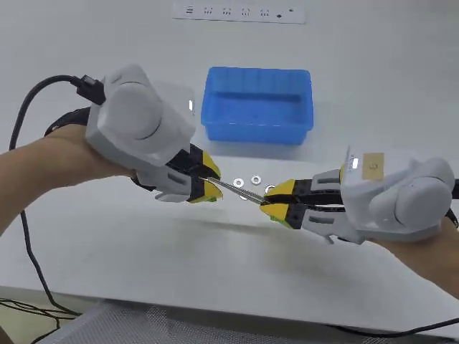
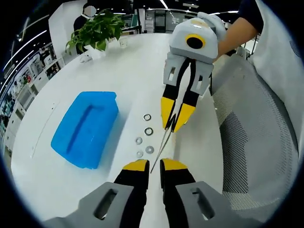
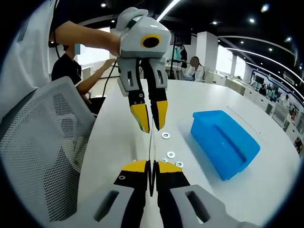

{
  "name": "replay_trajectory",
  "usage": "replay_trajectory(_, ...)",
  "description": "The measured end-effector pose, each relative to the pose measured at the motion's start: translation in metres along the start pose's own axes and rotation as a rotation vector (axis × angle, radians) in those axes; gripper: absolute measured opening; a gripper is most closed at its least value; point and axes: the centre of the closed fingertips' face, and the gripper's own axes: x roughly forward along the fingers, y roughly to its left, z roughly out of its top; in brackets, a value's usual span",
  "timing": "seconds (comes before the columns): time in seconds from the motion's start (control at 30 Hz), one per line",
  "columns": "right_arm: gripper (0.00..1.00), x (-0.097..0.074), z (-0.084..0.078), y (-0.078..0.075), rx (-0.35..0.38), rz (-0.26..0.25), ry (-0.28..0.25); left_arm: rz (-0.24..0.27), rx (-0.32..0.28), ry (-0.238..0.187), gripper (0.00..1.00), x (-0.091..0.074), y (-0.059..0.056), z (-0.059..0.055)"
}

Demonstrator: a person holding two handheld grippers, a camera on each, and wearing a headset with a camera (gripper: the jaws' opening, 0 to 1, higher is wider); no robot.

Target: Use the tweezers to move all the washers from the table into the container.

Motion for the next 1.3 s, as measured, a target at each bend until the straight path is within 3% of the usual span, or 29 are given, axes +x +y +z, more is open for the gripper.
replay_trajectory(0.23, 0.07, 0.0, -0.001, 0.004, -0.042, 0.018, 0.013, -0.05, 0.025, 0.028, 0.07, -0.003, -0.011, -0.003)
replay_trajectory(0.37, 0.07, 0.001, 0.0, 0.008, -0.055, 0.03, 0.013, -0.075, 0.041, 0.033, 0.06, -0.011, -0.019, 0.002)
replay_trajectory(0.63, 0.07, 0.002, 0.002, 0.01, -0.063, 0.039, 0.0, -0.093, 0.041, -0.097, 0.06, -0.026, -0.027, 0.039)
replay_trajectory(0.8, 0.07, 0.002, -0.001, 0.011, -0.082, 0.042, 0.012, -0.087, 0.066, -0.116, 0.06, -0.021, -0.031, 0.045)
replay_trajectory(0.87, 0.07, 0.0, -0.004, 0.01, -0.084, 0.043, 0.015, -0.106, 0.058, -0.152, 0.05, -0.017, -0.035, 0.05)
replay_trajectory(1.0, 0.07, -0.002, -0.008, 0.011, -0.09, 0.046, 0.022, -0.091, 0.054, -0.167, 0.05, -0.01, -0.03, 0.05)
replay_trajectory(1.13, 0.07, -0.005, -0.012, 0.01, -0.082, 0.045, 0.022, -0.087, 0.028, -0.215, 0.05, -0.007, -0.027, 0.057)
replay_trajectory(1.3, 0.07, -0.006, -0.013, 0.01, -0.069, 0.045, 0.019, -0.088, 0.028, -0.23, 0.06, -0.005, -0.026, 0.059)
